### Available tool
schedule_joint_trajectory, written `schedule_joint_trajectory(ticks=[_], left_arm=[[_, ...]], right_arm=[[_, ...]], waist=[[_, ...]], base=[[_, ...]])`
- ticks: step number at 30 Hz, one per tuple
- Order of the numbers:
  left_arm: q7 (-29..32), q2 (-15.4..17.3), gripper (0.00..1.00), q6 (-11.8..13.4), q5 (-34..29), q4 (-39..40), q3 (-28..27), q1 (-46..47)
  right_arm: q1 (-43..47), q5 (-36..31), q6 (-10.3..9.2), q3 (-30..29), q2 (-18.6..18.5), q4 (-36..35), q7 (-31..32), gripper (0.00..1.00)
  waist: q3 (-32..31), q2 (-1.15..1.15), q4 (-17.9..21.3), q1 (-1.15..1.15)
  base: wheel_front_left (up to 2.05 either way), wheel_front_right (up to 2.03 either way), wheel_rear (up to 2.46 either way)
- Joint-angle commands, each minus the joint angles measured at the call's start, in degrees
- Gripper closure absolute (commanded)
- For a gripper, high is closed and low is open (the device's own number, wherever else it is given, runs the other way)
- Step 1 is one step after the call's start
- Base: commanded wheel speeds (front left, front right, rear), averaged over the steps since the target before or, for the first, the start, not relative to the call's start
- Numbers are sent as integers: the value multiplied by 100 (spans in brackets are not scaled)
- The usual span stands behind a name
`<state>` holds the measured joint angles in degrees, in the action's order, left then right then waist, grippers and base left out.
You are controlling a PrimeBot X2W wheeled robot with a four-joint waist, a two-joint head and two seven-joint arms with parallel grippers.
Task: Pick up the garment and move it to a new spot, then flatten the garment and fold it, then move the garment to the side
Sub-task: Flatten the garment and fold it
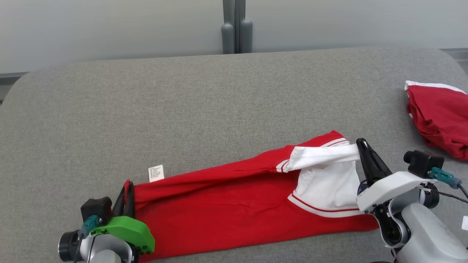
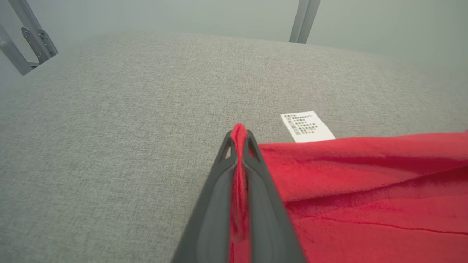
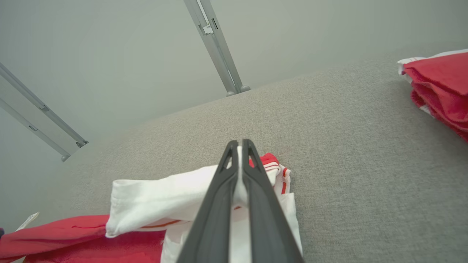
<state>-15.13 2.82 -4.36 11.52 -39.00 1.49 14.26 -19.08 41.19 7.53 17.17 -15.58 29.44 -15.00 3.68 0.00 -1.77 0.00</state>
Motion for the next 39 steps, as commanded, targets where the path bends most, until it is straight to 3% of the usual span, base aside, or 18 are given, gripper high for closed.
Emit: schedule_joint_trajectory(ticks=[1, 10, 11, 12, 13, 14, 22, 31, 39], left_arm=[[3, 21, 100, -40, -3, 45, -18, -179], [3, 20, 100, 9, 258, -1, 197, -456], [3, 21, 87, 28, 275, 19, 217, -487], [3, 22, 57, 52, 283, 50, 227, -510], [3, 24, 0, 88, 300, 69, 228, -550], [3, 23, 0, 118, 302, 91, 229, -590], [3, 22, 0, 633, 190, 817, -99, -1160], [3, 22, 0, 734, 64, 1183, -39, -1439], [3, 22, 0, 727, 33, 1403, 138, -1198]], right_arm=[[174, -30, -10, -38, -15, -26, -23, 100], [533, -30, -10, -75, 32, 183, -22, 100], [572, -54, -10, -69, 43, 217, -23, 100], [612, -49, -10, -39, 66, 279, -22, 100], [636, -18, -9, -27, 91, 330, -23, 79], [643, -3, -10, -26, 91, 363, -22, 0], [1038, -311, -9, -721, 30, 149, -21, 0], [1025, -748, -9, -854, 290, 172, -21, 0], [425, -899, -9, -553, 167, 990, -20, 0]], waist=[[18, 0, 4, 0], [113, 0, -9, 0], [120, 0, -12, 0], [126, 0, -16, 0], [127, 0, -21, 0], [119, 0, -29, 0], [-43, 0, -78, 0], [-214, 0, -149, 0], [41, 0, -370, 0]], base=[[0, 0, 0], [0, 0, 0], [0, 0, 0], [0, 0, 0], [0, 0, 0], [0, 0, 0], [0, 0, 0], [0, 0, 0], [0, 0, 0]])
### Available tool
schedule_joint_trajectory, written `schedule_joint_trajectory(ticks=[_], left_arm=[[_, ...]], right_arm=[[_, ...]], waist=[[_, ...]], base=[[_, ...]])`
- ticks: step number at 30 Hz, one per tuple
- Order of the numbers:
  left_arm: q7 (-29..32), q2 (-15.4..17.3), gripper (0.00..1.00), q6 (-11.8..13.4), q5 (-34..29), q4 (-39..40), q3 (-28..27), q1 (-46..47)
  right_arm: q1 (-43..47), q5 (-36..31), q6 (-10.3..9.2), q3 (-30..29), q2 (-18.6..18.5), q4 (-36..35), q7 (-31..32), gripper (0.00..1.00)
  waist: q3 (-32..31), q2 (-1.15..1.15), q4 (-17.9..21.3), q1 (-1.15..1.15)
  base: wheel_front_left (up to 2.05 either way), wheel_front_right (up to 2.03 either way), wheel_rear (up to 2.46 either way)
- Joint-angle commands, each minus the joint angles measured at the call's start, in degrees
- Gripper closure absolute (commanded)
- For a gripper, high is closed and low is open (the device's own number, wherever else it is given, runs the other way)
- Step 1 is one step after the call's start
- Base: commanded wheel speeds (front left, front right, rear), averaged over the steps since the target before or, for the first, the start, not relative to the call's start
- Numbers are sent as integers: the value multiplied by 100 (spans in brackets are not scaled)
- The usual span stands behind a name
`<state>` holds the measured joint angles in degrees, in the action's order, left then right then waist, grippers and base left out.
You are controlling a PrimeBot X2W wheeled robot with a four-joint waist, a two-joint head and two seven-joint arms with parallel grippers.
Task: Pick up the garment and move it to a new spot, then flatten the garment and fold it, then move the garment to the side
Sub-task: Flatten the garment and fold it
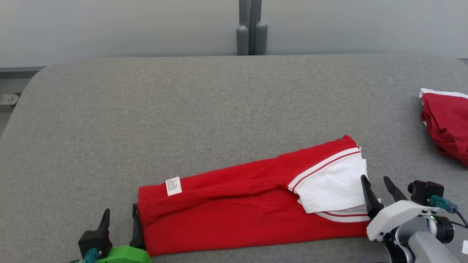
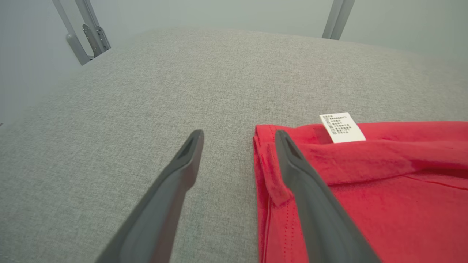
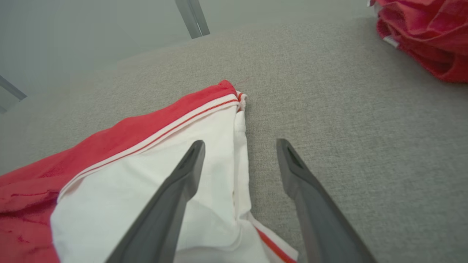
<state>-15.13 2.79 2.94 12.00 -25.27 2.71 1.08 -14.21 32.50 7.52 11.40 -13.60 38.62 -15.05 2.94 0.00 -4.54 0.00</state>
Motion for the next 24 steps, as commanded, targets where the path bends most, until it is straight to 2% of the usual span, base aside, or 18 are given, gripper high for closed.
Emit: schedule_joint_trajectory(ticks=[1, 5, 16, 17, 19, 20, 24], left_arm=[[3, 25, 0, 4, -12, 32, 33, 141], [3, 25, 0, -6, 113, 21, 75, 213], [3, 24, 0, -125, 167, -38, 11, 315], [3, 24, 0, -139, 174, -38, 33, 334], [3, 24, 0, -148, 191, -18, 68, 365], [3, 25, 0, -146, 198, 3, 81, 380], [3, 24, 0, -134, 217, 61, 135, 425]], right_arm=[[-157, -16, -8, 71, -25, 221, -16, 0], [-456, 178, -8, 402, 28, 683, 27, 0], [-664, 1164, -4, 1537, 58, 1235, 229, 0], [-676, 1258, -4, 1611, 77, 1297, 302, 8], [-719, 1372, -4, 1775, 82, 1391, 364, 86], [-739, 1450, -3, 1827, 82, 1431, 363, 100], [-876, 1603, -14, 1837, -118, 1585, 174, 100]], waist=[[161, 0, -125, 0], [326, 0, -237, 0], [510, 0, -347, 0], [514, 0, -348, 0], [526, 0, -353, 0], [534, 0, -358, 0], [527, 0, -361, 0]], base=[[0, 0, 0], [0, 0, 0], [0, 0, 0], [0, 0, 0], [0, 0, 0], [0, 0, 0], [0, 0, 0]])
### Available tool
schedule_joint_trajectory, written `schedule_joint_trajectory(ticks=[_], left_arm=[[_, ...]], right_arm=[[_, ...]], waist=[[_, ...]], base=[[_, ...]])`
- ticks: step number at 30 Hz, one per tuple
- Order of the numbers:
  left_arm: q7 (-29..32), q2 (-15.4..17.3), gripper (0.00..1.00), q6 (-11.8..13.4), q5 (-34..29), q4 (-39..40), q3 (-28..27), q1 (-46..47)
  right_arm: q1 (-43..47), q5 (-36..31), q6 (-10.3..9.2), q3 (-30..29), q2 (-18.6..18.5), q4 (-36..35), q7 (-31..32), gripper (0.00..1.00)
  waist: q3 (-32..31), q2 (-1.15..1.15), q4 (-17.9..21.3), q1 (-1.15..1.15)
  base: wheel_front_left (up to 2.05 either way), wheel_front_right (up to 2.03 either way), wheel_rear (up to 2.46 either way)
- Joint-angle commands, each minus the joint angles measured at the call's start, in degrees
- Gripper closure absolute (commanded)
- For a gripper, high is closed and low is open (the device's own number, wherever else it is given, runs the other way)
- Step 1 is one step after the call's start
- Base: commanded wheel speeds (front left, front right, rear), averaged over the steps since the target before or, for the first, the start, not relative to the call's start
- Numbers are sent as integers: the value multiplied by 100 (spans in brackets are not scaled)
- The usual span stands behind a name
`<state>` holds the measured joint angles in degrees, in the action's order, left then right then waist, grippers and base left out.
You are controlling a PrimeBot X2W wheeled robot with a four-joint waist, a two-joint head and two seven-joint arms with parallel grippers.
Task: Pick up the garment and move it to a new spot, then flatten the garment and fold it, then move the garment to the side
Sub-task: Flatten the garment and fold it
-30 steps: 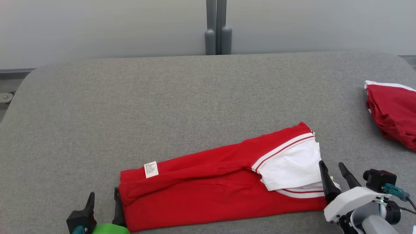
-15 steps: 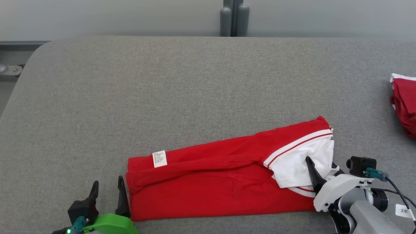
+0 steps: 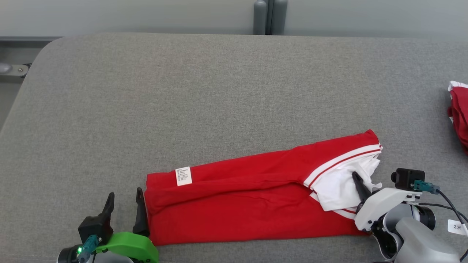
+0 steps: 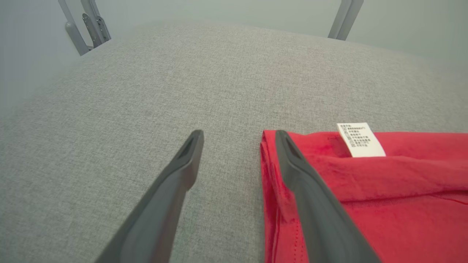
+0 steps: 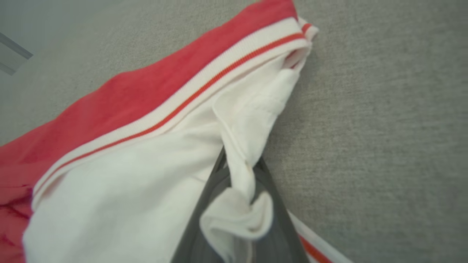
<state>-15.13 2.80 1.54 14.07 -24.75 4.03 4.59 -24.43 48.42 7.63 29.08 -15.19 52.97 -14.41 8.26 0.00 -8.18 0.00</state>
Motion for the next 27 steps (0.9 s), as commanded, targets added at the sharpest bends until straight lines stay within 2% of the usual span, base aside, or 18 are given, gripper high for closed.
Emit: schedule_joint_trajectory(ticks=[1, 5, 8, 12, 15, 20, 27], left_arm=[[3, 24, 0, 14, 17, 14, 4, 65], [3, 22, 0, 20, 62, 31, 18, 8], [3, 22, 0, 26, 112, 27, 25, -55], [4, 24, 0, 5, 155, -6, 38, -76], [3, 23, 0, -7, 165, -12, 70, -81], [3, 24, 0, -50, 219, -68, 172, -100], [4, 25, 0, -55, 271, -138, 398, -58]], right_arm=[[103, 31, -29, 9, -54, 211, 57, 100], [-10, 40, -58, -273, -337, 352, -56, 100], [-114, -132, -25, -710, -483, 159, -72, 100], [-15, -517, -20, -1213, -480, -229, -76, 100], [117, -852, -20, -1246, -369, -718, -77, 100], [346, -1152, -17, -670, -122, -1586, -77, 100], [297, -979, -17, 839, 124, -2380, 12, 100]], waist=[[-22, 0, 11, 0], [-93, 0, 79, 0], [-119, 0, 173, 0], [-144, 0, 306, 0], [-169, 0, 396, 0], [-237, 0, 496, 0], [-302, 0, 367, 0]], base=[[0, 0, 0], [0, 0, 0], [0, 0, 0], [0, 0, 0], [0, 0, 0], [0, 0, 0], [0, 0, 0]])
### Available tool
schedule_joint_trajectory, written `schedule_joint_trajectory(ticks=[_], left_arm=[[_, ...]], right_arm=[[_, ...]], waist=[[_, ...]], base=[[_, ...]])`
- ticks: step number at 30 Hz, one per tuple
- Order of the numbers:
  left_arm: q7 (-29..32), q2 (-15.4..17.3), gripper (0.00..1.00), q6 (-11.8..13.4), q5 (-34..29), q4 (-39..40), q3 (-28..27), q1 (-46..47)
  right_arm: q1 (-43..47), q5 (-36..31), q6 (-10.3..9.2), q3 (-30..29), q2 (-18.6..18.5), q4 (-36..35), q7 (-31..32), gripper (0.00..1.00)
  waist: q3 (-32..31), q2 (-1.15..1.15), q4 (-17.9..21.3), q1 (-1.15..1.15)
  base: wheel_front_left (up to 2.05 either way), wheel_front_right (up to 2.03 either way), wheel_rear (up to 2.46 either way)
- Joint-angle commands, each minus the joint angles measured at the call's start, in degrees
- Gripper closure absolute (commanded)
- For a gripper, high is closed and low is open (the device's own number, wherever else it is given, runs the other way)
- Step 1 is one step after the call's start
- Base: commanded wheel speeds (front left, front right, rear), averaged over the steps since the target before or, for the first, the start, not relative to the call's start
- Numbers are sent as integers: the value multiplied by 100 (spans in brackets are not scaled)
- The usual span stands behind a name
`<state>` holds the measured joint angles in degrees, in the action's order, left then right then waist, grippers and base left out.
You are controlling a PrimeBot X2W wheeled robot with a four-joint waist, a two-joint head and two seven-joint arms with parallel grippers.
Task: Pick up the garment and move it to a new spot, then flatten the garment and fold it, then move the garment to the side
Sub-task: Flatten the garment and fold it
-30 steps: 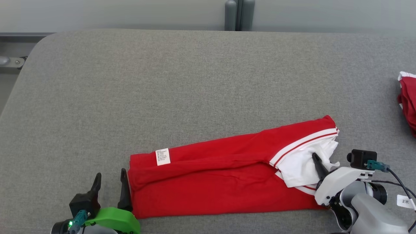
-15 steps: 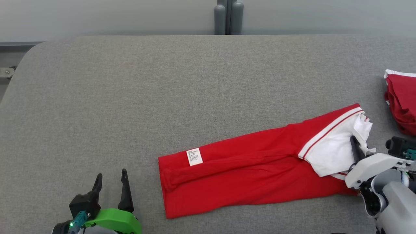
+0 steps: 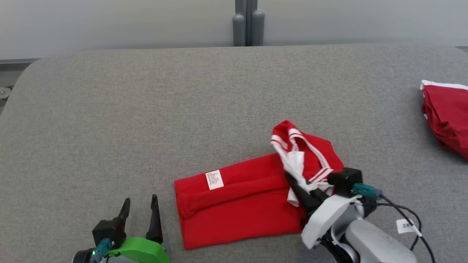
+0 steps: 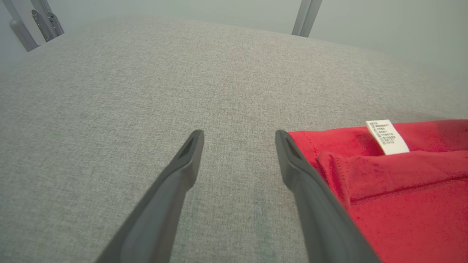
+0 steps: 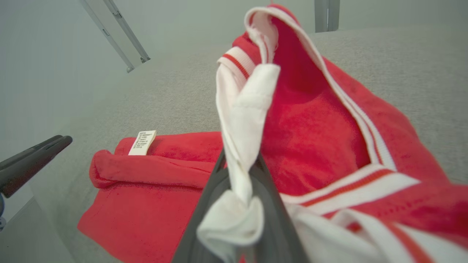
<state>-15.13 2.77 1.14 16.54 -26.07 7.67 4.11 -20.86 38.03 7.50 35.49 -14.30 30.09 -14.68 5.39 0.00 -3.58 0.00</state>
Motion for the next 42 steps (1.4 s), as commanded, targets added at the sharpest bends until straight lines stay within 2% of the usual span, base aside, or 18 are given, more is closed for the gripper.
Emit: schedule_joint_trajectory(ticks=[1, 6, 13, 14, 15, 16, 21, 28, 32, 37, 42], left_arm=[[3, 26, 0, -35, 30, -13, 78, -2], [3, 25, 0, -86, 90, -59, 300, 72], [3, 25, 0, -42, 204, -97, 605, 62], [3, 25, 0, -23, 218, -98, 613, 46], [3, 25, 0, -6, 228, -106, 620, 30], [3, 25, 0, -3, 242, -106, 615, 11], [3, 22, 0, 71, 277, -50, 427, -80], [3, 23, 0, 103, 222, 86, 131, -31], [3, 25, 0, 61, 190, 89, 75, -22], [3, 25, 0, 32, 189, 62, 82, -82], [3, 25, 0, 13, 163, 45, 127, -121]], right_arm=[[-113, 97, -4, 398, 77, -152, 63, 100], [-476, 211, -4, 1247, 307, -134, 188, 100], [-991, 320, -4, 2004, 651, 520, 182, 100], [-1032, 405, -4, 2044, 716, 632, 159, 66], [-1087, 441, -4, 2082, 755, 736, 132, 4], [-1155, 478, -3, 2114, 795, 798, 98, 0], [-1307, 673, -4, 1944, 861, 719, -45, 0], [-777, 234, -5, 313, 440, -227, -48, 0], [-266, 24, -3, -248, 271, -429, -49, 0], [201, -1, -3, -278, 195, -596, -51, 0], [473, 168, -3, 241, 109, -912, -50, 0]], waist=[[-15, 0, -150, 0], [27, 0, -563, 0], [99, 0, -1248, 0], [105, 0, -1311, 0], [111, 0, -1364, 0], [118, 0, -1395, 0], [122, 0, -1284, 0], [79, 0, -832, 0], [26, 0, -642, 0], [-26, 0, -513, 0], [-36, 0, -506, 0]], base=[[0, 0, 0], [0, 0, 0], [0, 0, 0], [0, 0, 0], [0, 0, 0], [0, 0, 0], [0, 0, 0], [0, 0, 0], [0, 0, 0], [0, 0, 0], [0, 0, 0]])
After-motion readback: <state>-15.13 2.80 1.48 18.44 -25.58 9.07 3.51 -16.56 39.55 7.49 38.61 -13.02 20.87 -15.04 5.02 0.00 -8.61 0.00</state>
